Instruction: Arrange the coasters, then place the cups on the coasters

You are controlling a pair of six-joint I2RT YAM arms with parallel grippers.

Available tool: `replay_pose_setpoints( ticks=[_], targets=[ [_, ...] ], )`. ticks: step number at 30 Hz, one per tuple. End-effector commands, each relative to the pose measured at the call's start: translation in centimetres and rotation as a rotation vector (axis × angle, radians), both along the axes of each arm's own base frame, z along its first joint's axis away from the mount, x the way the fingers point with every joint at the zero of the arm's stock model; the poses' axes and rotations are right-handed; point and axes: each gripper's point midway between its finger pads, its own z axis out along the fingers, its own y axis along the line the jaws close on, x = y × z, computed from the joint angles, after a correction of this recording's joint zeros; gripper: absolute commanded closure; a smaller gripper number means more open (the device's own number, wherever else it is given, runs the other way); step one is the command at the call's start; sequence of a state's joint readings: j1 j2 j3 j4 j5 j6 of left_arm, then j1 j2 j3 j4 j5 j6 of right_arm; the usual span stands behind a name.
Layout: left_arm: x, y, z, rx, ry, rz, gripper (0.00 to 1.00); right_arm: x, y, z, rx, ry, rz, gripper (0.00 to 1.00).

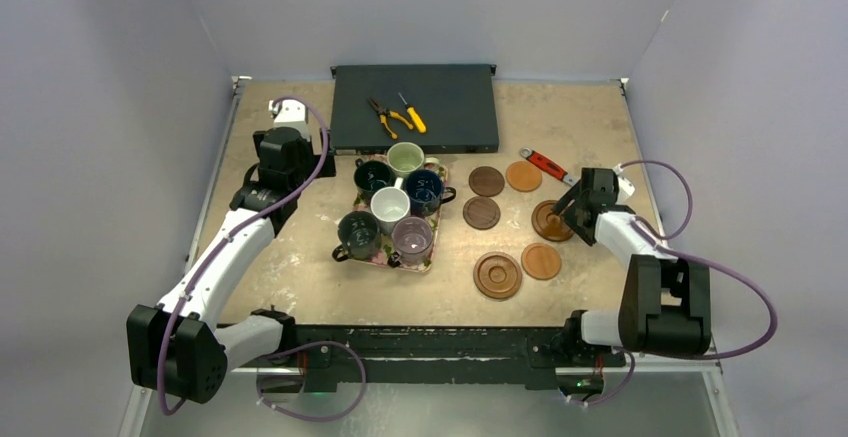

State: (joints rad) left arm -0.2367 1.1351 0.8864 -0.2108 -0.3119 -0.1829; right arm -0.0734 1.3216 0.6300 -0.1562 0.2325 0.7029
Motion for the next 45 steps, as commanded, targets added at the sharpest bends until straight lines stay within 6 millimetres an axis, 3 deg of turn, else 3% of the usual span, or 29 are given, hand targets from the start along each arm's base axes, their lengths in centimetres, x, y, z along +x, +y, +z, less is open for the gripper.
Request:
replay_pose_setpoints(
  ticks=[1,14,19,25,31,38,45],
  targets=[
    [0.5,-0.5,3.1,-0.036,-0.078,-0.009,0.00,0.3,0.3,-1.0,0.030,-0.009,-0.016,0.25],
    [0.6,-0.4,2.6,-0.027,-0.064,-0.003,0.01,1.0,-0.4,-2.5,0.024,0.008,-0.055,0.40],
    [0.6,-0.4,2.6,-0.026,-0.064,-0.002,0.01,1.5,-0.2,-2.4,0.031,0.002,-0.046,0.40],
    [0.5,-0.8,3.1,-0.045,-0.076,-0.018,0.01,0.3,-0.5,-0.9,0.014,-0.012,-0.057,0.26],
    [0.2,-0.9,3.8,-0.058,-0.095,-0.025,0.01,-0.9,1.0,0.5,0.082,-0.027,-0.028,0.16],
    [0.0,-0.9,4.2,-0.061,-0.107,-0.025,0.01,-2.0,0.4,0.6,0.047,0.027,-0.037,0.22],
    [0.1,-0.8,4.0,-0.056,-0.102,-0.021,0.01,-1.4,-0.1,0.1,0.021,0.035,-0.041,0.29]
  ],
)
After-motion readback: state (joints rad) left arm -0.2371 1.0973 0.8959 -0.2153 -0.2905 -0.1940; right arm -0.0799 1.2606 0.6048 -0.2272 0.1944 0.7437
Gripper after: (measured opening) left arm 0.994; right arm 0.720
